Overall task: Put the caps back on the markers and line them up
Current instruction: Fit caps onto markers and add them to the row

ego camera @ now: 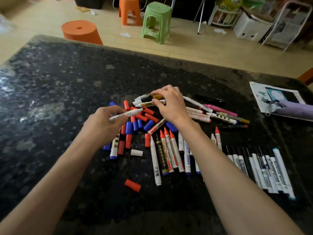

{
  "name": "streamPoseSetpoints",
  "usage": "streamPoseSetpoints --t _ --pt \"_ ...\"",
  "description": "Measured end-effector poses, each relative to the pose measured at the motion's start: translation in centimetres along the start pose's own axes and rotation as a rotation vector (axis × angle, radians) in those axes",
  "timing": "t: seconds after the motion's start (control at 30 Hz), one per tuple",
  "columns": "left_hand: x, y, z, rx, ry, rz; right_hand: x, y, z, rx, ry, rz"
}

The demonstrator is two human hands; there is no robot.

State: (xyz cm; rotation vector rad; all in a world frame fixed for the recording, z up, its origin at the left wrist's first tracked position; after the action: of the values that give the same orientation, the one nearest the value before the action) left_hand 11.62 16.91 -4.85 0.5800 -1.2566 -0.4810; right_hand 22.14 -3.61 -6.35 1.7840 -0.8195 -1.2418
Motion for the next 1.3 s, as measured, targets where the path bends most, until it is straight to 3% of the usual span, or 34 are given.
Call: streamPoseSetpoints --t 0.23,0.43,0.57,0.67,0.87,1.3 --pt "-1.2 1.7 -0.7 0.09 0.062 -0.053 -2.5 -1.1 -3.0 -0.151 0.069 0.226" --pt "-0.7 1.7 -1.0 0.053 0.022 -0.03 -3.0 -0.9 -4.3 -0.273 0.066 0.335" --pt "-0.5 1.6 -1.0 0.053 0.021 -0.032 -2.6 -1.5 -4.5 -0.253 0.077 0.303" --pt "-0.3 1.5 -0.8 0.049 0.008 -0.037 -2.1 0.2 -3.0 -0.16 0.103 0.159" --pt "1.7 -0.6 0.0 -0.04 -0.09 -0.019 -0.3 5.3 5.3 -0.168 0.076 -0.178" --pt "7.5 -8.4 4.5 -0.278 -0.379 -0.022 5.1 12.4 19.7 0.141 -0.448 -1.0"
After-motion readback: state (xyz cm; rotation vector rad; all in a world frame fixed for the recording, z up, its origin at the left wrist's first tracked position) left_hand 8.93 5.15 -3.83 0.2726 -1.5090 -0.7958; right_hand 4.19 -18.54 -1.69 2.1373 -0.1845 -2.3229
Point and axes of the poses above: each hand's wrist, its own z-axis away from the middle knuckle, its own y-axis out of the back of the hand, x = y × z, the point moved 5 cm from there along -z, towards the middle knuckle, and after that the axes turned 1 degree about x, right-handed, at the moved point
